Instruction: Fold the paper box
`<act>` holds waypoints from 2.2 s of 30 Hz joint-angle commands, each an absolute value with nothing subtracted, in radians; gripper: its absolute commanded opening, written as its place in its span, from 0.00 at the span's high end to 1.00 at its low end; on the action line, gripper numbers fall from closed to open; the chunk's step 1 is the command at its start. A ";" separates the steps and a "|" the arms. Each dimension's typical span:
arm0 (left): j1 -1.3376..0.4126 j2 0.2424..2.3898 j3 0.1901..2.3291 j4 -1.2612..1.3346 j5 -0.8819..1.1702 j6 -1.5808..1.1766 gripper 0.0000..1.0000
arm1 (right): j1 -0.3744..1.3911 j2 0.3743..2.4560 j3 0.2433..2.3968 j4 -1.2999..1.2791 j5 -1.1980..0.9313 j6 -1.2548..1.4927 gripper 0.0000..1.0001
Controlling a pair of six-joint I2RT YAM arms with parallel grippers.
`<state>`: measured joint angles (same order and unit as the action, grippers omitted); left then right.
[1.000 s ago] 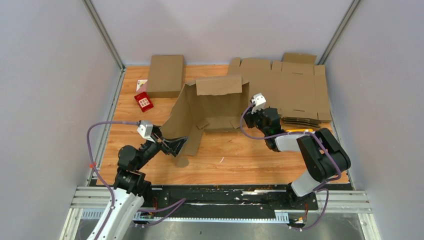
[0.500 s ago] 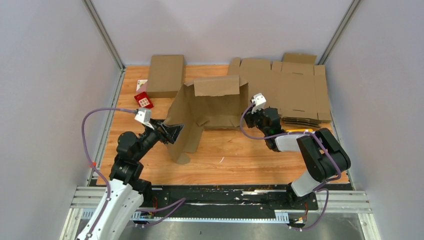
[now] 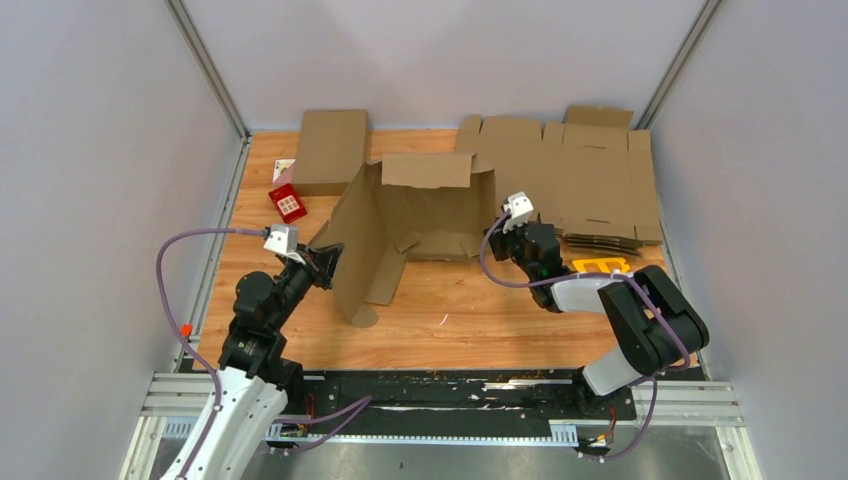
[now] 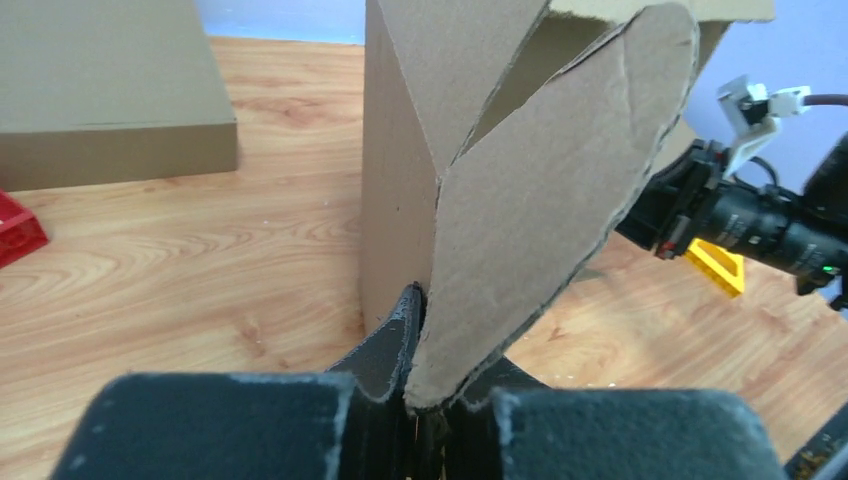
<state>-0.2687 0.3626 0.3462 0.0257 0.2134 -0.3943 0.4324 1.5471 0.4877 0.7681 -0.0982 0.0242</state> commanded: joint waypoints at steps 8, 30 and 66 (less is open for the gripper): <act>-0.278 0.464 0.384 0.087 0.159 -0.347 0.87 | 0.522 1.463 0.472 0.786 0.031 0.068 1.00; -0.360 0.610 0.383 0.324 0.415 -0.441 1.00 | 0.647 1.501 0.492 0.712 0.100 0.123 1.00; -0.360 0.603 0.331 0.265 0.455 -0.411 0.94 | 0.807 1.683 0.607 0.654 0.543 0.301 1.00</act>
